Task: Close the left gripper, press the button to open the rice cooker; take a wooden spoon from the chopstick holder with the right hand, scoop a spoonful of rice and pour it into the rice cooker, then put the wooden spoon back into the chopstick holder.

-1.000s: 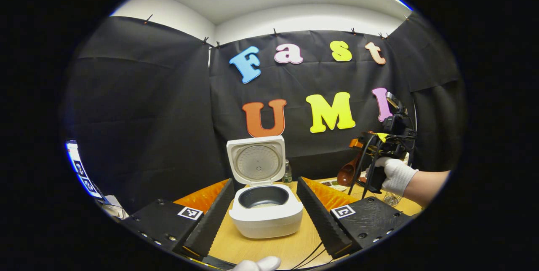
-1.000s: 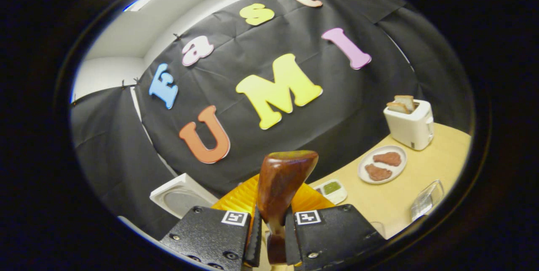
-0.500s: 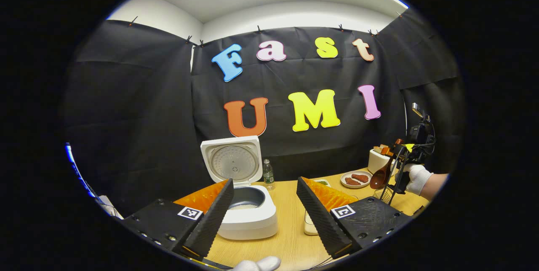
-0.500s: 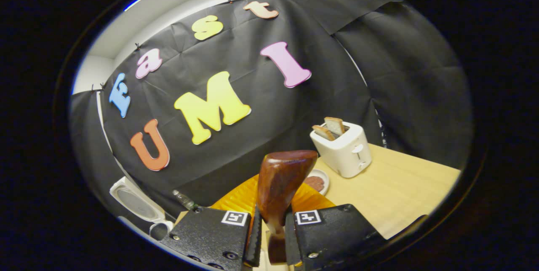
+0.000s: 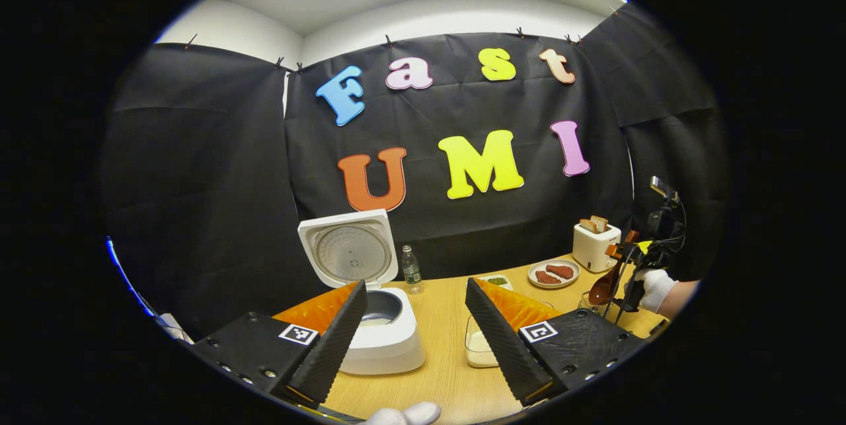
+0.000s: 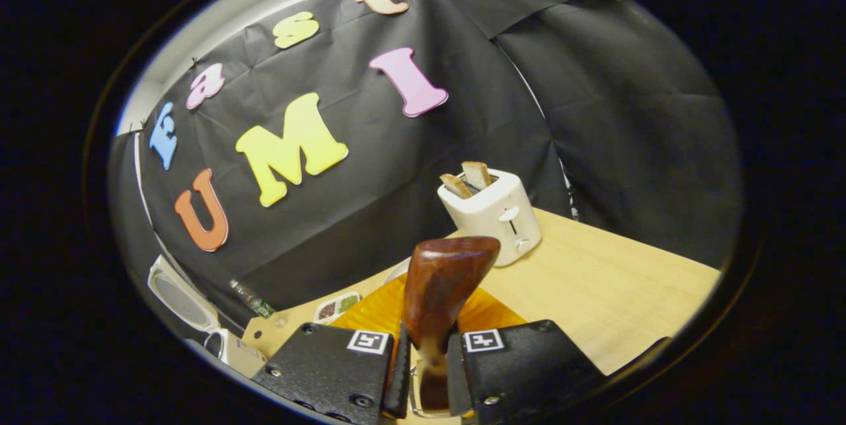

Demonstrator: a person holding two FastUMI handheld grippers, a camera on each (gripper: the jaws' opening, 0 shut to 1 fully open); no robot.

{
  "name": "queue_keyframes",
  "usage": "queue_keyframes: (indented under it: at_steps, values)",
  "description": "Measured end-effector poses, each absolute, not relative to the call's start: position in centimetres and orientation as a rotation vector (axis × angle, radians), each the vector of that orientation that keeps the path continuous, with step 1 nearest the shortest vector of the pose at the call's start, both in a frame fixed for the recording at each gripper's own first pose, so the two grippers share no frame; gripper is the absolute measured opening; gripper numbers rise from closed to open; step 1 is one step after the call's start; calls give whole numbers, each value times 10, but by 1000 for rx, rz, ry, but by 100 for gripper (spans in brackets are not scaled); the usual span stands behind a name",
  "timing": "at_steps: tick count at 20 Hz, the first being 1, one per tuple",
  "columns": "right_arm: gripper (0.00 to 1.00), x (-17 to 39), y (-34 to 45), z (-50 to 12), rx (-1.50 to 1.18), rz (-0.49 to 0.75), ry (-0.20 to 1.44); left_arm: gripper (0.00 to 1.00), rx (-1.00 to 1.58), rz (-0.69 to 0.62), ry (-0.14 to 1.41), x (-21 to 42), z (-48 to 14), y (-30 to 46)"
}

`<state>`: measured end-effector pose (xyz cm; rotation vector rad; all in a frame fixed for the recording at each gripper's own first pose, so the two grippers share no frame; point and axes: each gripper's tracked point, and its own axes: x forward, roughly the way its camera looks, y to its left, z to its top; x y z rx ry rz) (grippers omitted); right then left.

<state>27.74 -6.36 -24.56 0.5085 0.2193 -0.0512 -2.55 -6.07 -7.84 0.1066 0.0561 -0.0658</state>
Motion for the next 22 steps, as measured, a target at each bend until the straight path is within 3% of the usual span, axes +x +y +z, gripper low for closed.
queue_keyframes:
  at_steps: [10, 16, 17, 20, 22]
  values:
    - [28, 266, -57, -314, 485, -89, 332, 95, 131, -63, 68, -24, -84, -54]
    - [29, 264, -62, -313, 426, -104, 352, 95, 131, -66, 59, -24, -80, -50]
    - [36, 263, -64, -310, 406, -104, 336, 95, 133, -69, 57, -23, -80, -50]
    - [100, 257, -74, -304, 294, -118, 337, 95, 129, -68, 55, -22, -79, -47]
    - [100, 250, -77, -294, 220, -114, 330, 95, 121, -65, 54, -22, -78, -45]
